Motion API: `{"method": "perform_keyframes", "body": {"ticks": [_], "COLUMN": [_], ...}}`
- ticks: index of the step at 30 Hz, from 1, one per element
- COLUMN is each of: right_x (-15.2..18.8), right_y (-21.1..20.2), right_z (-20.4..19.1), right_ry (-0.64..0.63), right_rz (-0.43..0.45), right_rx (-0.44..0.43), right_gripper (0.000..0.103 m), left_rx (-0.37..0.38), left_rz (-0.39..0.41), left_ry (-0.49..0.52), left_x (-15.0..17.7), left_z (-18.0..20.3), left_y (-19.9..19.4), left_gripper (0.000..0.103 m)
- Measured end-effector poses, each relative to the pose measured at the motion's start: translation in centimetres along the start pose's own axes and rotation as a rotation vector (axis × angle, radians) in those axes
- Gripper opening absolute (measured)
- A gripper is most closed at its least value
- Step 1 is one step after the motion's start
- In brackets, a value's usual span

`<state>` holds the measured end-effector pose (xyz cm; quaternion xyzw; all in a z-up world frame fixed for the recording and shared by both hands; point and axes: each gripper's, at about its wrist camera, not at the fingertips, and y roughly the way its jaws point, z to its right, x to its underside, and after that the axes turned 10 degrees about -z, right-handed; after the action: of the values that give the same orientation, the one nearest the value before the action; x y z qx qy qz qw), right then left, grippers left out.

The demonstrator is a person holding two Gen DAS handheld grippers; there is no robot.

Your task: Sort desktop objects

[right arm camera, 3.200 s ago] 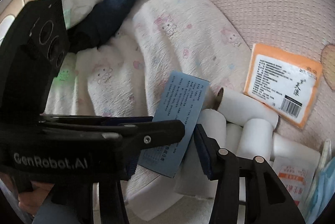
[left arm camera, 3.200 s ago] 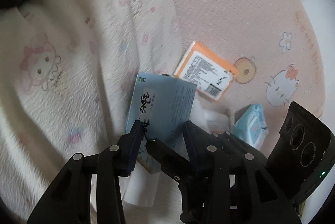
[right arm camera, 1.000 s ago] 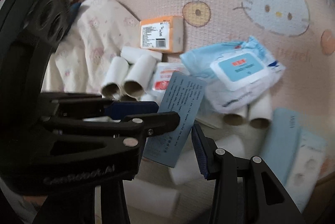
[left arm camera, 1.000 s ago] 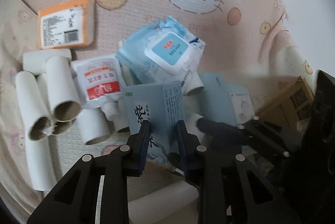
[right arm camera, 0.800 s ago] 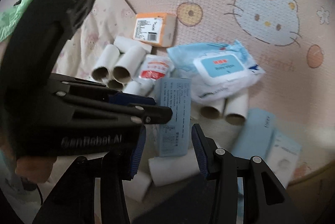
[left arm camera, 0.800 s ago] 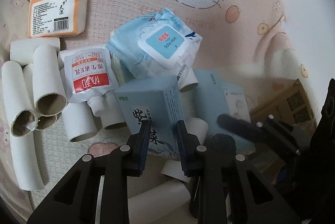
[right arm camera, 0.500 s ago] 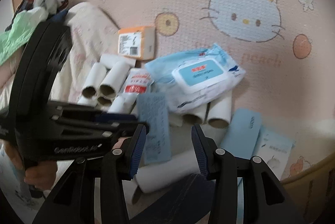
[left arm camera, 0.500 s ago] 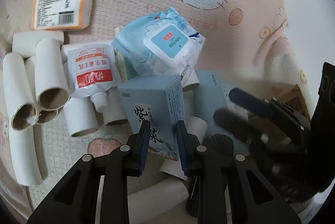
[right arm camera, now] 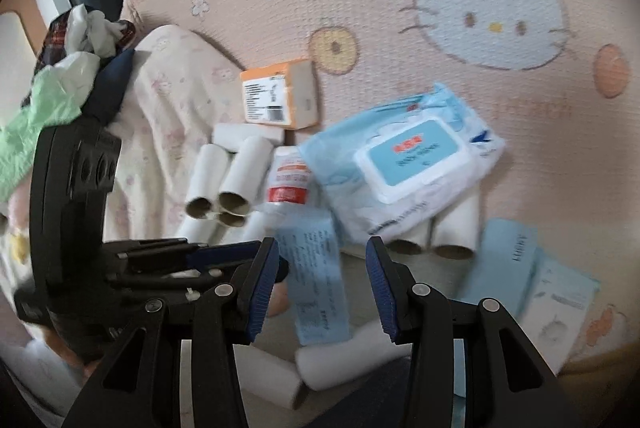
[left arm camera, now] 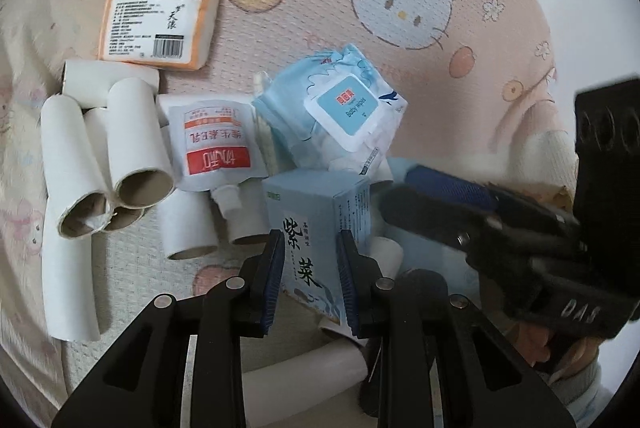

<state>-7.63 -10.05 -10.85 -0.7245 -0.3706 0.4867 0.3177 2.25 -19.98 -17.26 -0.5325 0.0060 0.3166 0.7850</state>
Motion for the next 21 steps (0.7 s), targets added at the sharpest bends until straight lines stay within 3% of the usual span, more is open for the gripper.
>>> {"method": "perform_keyframes", "body": {"ticks": [7, 12, 14, 18, 21], "right_x": [-1.8, -2.0, -1.8, -1.6, -1.9], "right_y": [2.4, 4.2, 4.9, 4.9, 3.2], "right_z": [-1.1, -1.3, -1.6, -1.9, -2.0], "right_ry": [-0.008, -0.009, -0.035, -0.049, -0.035], "right_rz": [-0.094, -0.161, -0.19, -0.145, -0.054], "right_rx": [-0.059, -0.025, -0.003, 0.017, -0.029], "right_gripper": [0.042, 0.042, 0.037, 0.035, 0.035], "left_rx": [0.018, 0.023, 0.012, -0.038, -0.042], "left_rz": [-0.014, -0.02, -0.012, 0.001, 0.016], "left_ry": [0.004, 0.001, -0.003, -0.02, -0.017], "left_x": [0.4, 0.8, 0.9, 1.0, 1.2], "left_z": [0.3, 0.2, 0.1, 0.2, 0.4], "left_y": [0.7, 1.0, 0.8, 0.0, -0.8], "left_gripper": [0.029, 0.029, 0.032, 0.046, 0.054]}}
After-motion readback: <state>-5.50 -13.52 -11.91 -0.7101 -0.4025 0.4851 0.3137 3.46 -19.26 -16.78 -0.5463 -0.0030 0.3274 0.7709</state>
